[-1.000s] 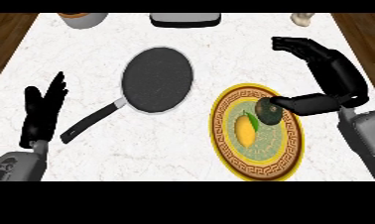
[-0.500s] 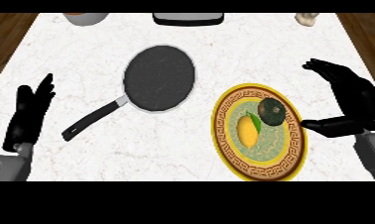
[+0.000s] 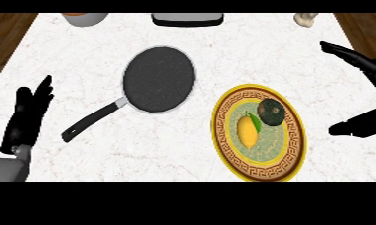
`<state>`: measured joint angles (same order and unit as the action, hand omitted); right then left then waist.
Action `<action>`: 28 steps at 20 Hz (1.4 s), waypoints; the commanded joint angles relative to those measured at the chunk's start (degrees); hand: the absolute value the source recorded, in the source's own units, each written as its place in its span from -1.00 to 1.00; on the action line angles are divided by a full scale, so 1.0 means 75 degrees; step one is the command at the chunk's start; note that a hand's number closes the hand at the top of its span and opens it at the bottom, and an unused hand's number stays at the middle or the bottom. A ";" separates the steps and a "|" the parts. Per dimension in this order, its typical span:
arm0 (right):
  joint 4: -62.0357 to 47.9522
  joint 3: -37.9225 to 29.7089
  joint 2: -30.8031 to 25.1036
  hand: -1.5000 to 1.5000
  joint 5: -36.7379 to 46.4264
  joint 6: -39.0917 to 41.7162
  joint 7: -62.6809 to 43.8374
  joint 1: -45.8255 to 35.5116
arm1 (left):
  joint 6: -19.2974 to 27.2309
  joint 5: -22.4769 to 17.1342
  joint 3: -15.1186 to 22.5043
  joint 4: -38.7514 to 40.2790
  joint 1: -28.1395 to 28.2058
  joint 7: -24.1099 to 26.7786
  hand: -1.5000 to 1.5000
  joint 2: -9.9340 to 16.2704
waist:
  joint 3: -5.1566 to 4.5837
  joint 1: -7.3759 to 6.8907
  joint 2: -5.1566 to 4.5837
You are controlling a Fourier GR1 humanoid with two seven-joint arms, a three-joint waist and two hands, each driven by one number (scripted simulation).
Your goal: Pick the squash from the plate and place it in the pan
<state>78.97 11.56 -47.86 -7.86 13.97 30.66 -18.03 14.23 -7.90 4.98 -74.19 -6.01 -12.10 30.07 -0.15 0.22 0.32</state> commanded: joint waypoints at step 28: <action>0.1668 0.2389 0.1632 -1.00 0.6507 0.0700 -0.4887 -0.0078 | -0.0638 0.0635 -0.0655 0.0006 -0.0272 -0.0230 0.00 -0.0591 | 0.0019 -0.0034 -0.0044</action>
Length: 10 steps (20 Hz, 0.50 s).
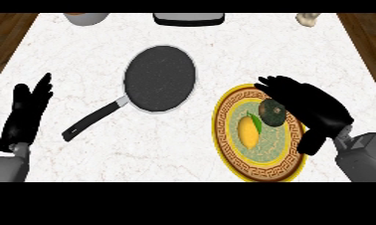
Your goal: Pick the squash from the plate and place it in the pan
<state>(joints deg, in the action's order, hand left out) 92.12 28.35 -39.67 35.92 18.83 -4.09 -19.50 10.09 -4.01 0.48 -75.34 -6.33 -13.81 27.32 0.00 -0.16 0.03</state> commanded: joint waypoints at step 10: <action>-0.0728 -0.0897 0.0684 -1.00 0.1549 0.0387 0.1292 0.0461 | -0.0140 0.0572 -0.0392 -0.0903 0.0569 -0.0274 0.00 -0.0564 | 0.0002 -0.0009 0.0003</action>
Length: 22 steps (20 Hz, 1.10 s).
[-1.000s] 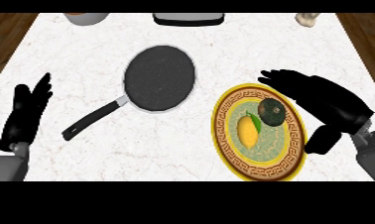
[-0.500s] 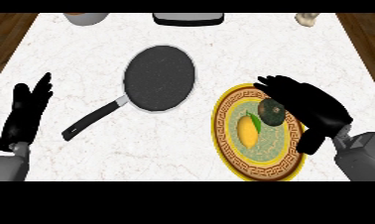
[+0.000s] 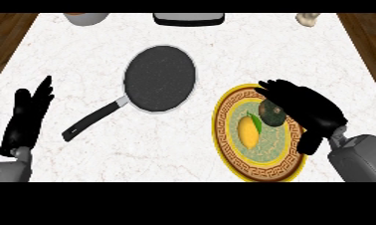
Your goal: Pick the squash from the plate and place it in the pan
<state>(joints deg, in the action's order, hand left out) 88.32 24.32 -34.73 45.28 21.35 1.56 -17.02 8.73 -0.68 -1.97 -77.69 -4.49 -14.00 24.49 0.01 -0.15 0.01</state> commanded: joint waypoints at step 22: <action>-0.2243 -0.0882 0.1703 1.00 0.2622 -0.0574 0.1210 -0.0245 | -0.0878 0.0561 -0.0811 -0.0828 0.0304 -0.0487 0.00 -0.0361 | 0.0003 -0.0042 0.0003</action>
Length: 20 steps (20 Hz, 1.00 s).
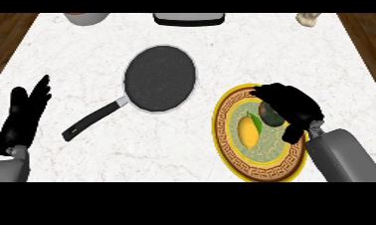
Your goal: Pick the squash from the plate and place it in the pan
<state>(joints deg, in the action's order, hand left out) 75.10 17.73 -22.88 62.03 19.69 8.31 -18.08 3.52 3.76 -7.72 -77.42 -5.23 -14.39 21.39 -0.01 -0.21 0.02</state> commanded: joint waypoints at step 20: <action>0.0391 -0.1461 0.2602 1.00 0.1001 -0.1366 -0.3794 0.1845 | 0.0151 0.0324 -0.0596 0.0294 0.0291 0.0136 0.00 -0.0071 | -0.0040 0.0774 0.0245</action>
<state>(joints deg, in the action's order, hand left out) 75.48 8.92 -10.02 69.35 9.82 -7.35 -11.93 3.88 6.08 -10.84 -75.48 -4.65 -13.80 20.07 -0.64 3.18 1.73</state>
